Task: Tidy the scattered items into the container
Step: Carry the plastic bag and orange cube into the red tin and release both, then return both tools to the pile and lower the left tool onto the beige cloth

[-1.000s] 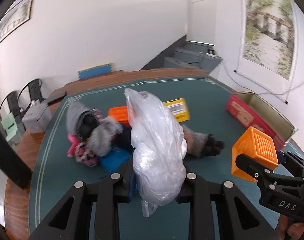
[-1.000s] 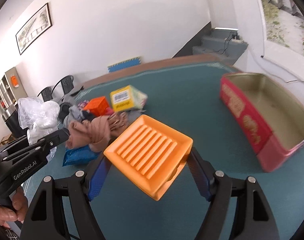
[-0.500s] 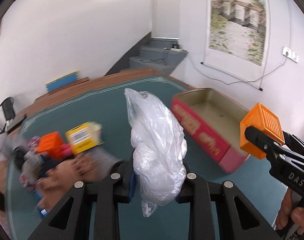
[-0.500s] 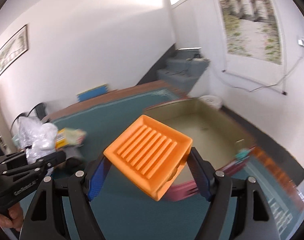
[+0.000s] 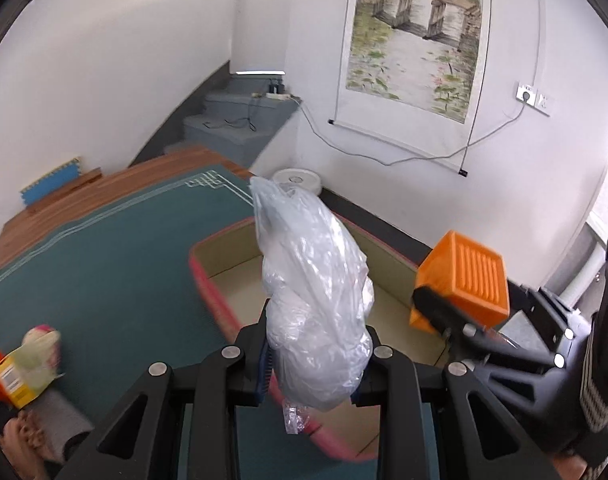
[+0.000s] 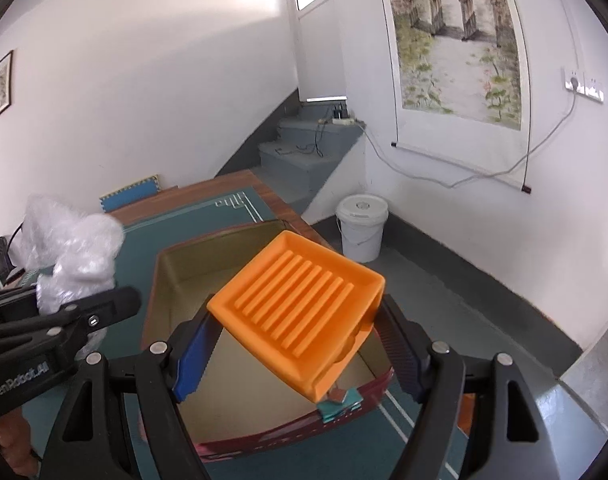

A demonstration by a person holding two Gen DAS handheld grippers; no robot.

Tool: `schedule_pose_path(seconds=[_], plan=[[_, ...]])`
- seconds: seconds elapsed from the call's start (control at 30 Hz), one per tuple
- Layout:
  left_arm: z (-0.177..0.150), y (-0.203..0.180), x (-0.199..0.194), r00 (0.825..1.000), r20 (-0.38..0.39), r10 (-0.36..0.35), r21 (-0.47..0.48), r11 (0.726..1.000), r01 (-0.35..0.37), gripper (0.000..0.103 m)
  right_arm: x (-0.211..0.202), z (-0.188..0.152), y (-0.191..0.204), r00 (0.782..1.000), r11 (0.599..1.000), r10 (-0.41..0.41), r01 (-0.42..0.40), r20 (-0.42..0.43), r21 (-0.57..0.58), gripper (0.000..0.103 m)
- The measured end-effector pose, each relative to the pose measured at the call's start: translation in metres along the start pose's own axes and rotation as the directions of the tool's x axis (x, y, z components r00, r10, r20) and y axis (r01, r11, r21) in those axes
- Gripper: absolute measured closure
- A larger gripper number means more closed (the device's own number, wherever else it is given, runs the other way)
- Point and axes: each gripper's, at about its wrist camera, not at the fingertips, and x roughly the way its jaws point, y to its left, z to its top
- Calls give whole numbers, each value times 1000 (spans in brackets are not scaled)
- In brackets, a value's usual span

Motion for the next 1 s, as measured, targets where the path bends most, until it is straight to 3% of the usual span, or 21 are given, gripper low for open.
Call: schedule_pose_path(seconds=[0.27, 0.4, 0.57, 1.0], plan=[[8, -1, 32, 999, -42, -33, -13, 999, 32, 67, 6, -2, -16, 999, 998, -44, 43, 31, 53, 22], [3, 9, 31, 999, -36, -14, -44, 999, 13, 29, 4, -2, -25, 996, 994, -69, 64, 56, 93, 22], [-1, 9, 32, 1000, -20, -24, -43, 999, 23, 29, 3, -3, -34, 991, 986, -101, 89, 84, 140, 22], [-15, 14, 13, 1000, -10, 13, -34, 999, -14, 29, 12, -8, -27, 995, 991, -77, 69, 66, 113, 22]])
